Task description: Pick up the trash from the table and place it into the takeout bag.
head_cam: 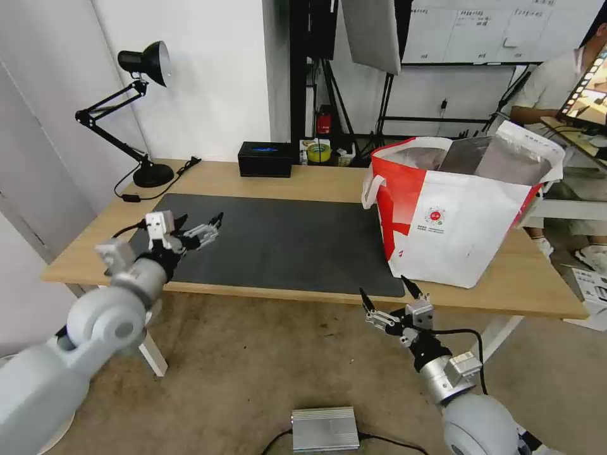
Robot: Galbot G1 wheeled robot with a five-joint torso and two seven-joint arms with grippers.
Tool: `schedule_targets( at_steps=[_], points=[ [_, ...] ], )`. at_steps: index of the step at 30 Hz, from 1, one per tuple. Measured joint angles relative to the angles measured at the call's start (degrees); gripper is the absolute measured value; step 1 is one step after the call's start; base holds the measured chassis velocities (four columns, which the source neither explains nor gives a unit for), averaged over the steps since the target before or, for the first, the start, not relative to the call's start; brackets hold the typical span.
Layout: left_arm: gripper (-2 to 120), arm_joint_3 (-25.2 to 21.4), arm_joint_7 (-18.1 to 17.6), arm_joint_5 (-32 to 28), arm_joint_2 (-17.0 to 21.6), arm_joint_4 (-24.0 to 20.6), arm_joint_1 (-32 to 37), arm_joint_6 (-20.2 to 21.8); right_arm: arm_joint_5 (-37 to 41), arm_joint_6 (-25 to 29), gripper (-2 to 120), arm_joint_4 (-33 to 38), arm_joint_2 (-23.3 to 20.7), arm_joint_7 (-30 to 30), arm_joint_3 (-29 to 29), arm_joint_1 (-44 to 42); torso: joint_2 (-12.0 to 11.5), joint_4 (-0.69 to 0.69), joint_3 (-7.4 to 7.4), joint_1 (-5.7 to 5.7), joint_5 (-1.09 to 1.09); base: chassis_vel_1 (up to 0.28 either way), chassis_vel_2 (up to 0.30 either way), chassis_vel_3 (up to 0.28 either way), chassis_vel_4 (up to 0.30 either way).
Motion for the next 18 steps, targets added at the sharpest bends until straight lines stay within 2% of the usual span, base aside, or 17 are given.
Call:
schedule_targets(
  at_steps=[3,6,7,9,10,18],
  points=[
    [100,-3.75,0.65,2.72,-3.13,-1.92,6.33,-2.95,0.00,0.00,100,0.01,0.00,0.00,0.00,0.00,0.00,0.00,0.00,0.00,-0.01,0.000,0.000,0.000,0.000],
    [100,-4.85,0.78,3.39,-4.38,-2.76,8.14,-3.65,0.00,0.00,100,0.00,0.00,0.00,0.00,0.00,0.00,0.00,0.00,0.00,0.00,0.000,0.000,0.000,0.000],
    [100,-6.20,1.08,4.93,-6.32,-3.81,10.39,-4.58,0.00,0.00,100,0.00,0.00,0.00,0.00,0.00,0.00,0.00,0.00,0.00,0.00,0.000,0.000,0.000,0.000],
    [100,-6.82,1.32,6.03,-7.38,-4.30,11.51,-5.04,0.00,0.00,100,0.00,0.00,0.00,0.00,0.00,0.00,0.00,0.00,0.00,0.00,0.000,0.000,0.000,0.000],
    [100,-7.66,2.04,8.60,-9.13,-4.77,13.47,-6.03,0.00,0.00,100,0.00,0.00,0.00,0.00,0.01,0.00,-0.01,0.00,0.00,0.01,0.000,0.000,0.000,0.000],
    [100,-9.71,5.99,15.97,-13.29,-4.17,19.60,-9.86,0.00,0.00,100,0.00,0.00,0.00,0.00,0.00,0.00,0.00,0.00,0.00,0.01,0.000,0.000,0.000,0.000]
  ],
)
